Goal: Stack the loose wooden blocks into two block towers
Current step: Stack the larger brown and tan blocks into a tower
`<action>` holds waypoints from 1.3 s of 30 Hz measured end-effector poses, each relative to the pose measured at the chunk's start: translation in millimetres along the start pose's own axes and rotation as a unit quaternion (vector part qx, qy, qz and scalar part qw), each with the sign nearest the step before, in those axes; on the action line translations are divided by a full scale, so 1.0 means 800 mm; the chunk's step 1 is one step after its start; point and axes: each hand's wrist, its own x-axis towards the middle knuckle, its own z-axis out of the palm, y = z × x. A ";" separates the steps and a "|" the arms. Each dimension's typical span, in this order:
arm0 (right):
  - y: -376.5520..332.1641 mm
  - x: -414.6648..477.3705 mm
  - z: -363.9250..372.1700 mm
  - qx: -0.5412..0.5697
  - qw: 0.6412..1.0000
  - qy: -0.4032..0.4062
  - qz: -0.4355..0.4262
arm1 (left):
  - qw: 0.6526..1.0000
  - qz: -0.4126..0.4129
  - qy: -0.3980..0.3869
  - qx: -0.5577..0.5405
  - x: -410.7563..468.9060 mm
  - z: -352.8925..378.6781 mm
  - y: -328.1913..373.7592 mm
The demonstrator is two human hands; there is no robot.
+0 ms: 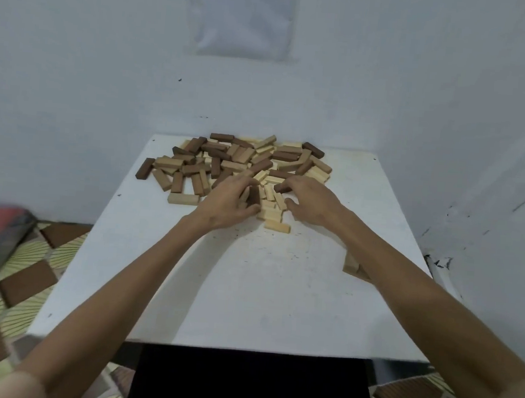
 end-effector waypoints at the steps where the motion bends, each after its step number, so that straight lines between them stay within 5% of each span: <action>1: 0.002 0.006 0.002 -0.009 1.000 -0.003 0.003 | 1.000 -0.004 -0.012 0.006 0.001 -0.001 -0.003; 10: 0.012 0.030 0.008 -0.090 0.995 0.036 0.005 | 0.998 -0.008 -0.050 0.034 0.006 0.000 -0.019; 22: 0.025 0.049 0.002 0.044 0.991 0.122 0.023 | 1.000 -0.004 -0.023 -0.015 0.017 0.002 -0.031; 33: 0.016 0.070 0.009 -0.087 0.994 0.053 0.044 | 1.000 0.018 -0.017 -0.013 0.028 0.006 -0.042; 39: 0.015 0.058 0.001 0.020 0.995 0.079 0.061 | 0.999 0.022 -0.011 -0.023 0.027 0.005 -0.043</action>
